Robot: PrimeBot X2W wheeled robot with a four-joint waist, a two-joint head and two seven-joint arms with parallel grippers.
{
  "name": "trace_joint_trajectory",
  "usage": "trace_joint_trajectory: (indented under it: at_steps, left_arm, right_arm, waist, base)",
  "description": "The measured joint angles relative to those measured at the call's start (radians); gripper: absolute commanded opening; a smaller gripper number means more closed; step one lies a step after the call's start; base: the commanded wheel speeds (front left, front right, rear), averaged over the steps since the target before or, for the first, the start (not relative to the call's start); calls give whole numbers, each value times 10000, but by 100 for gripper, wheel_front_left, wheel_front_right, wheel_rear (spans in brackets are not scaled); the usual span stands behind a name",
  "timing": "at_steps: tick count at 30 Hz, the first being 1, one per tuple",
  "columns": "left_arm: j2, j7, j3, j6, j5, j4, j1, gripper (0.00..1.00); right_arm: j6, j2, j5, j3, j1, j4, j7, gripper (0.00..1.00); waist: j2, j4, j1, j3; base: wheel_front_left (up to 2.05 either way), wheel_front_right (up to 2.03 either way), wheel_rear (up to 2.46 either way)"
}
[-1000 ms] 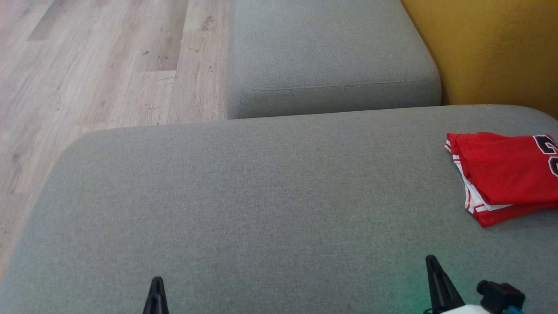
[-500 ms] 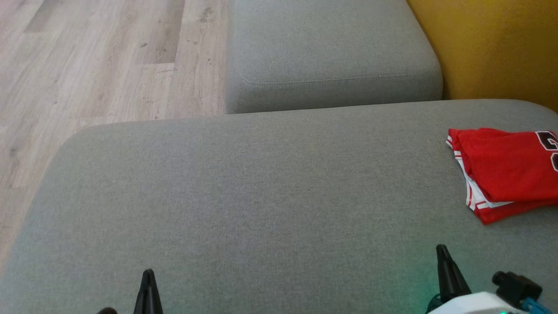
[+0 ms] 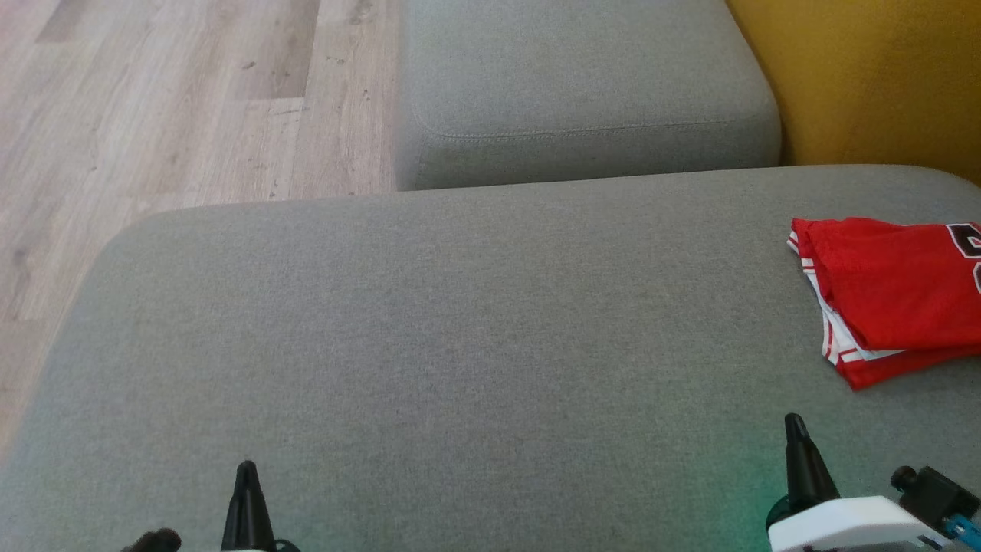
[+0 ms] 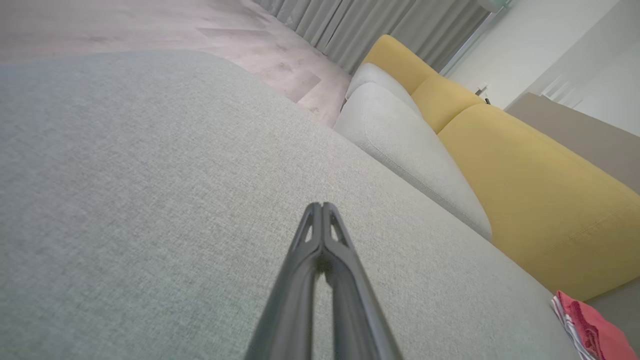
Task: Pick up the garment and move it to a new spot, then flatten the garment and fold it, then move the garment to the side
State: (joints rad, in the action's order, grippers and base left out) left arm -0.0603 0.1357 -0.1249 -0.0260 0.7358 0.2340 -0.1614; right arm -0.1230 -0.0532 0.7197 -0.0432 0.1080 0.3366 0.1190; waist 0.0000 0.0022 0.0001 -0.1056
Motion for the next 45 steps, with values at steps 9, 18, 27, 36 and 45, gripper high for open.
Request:
trace_joint_trajectory:
  at_steps: [9, 18, 27, 36, 45]
  left_arm:
    - [-4, -301, 255, 184, 1158, 58, 233, 0]
    - [-4, -481, 355, 359, 2084, 100, 463, 0]
    - [-4, -744, 604, 531, 3114, 144, 653, 0]
    - [-2, -1016, 765, 702, 4142, 184, 968, 0]
    - [0, -1275, 970, 880, 5147, 215, 1207, 0]
  right_arm:
    - [2, 0, 1147, 224, -267, -63, -328, 0]
    - [0, 2, 2046, 395, -393, -125, -548, 0]
    - [2, 4, 3074, 583, -539, -171, -767, 0]
    - [2, 8, 4088, 803, -779, -221, -1039, 0]
    - [2, 12, 5112, 968, -871, -293, -1298, 0]
  waist:
    - [0, -3, 0, 142]
    - [0, -5, 0, 254]
    - [0, -8, 0, 380]
    - [0, -10, 0, 507]
    - [0, -13, -1, 632]
  base:
    - [0, 0, 0]
    - [0, 0, 0]
    - [0, 0, 0]
    - [0, 0, 0]
    - [0, 0, 0]
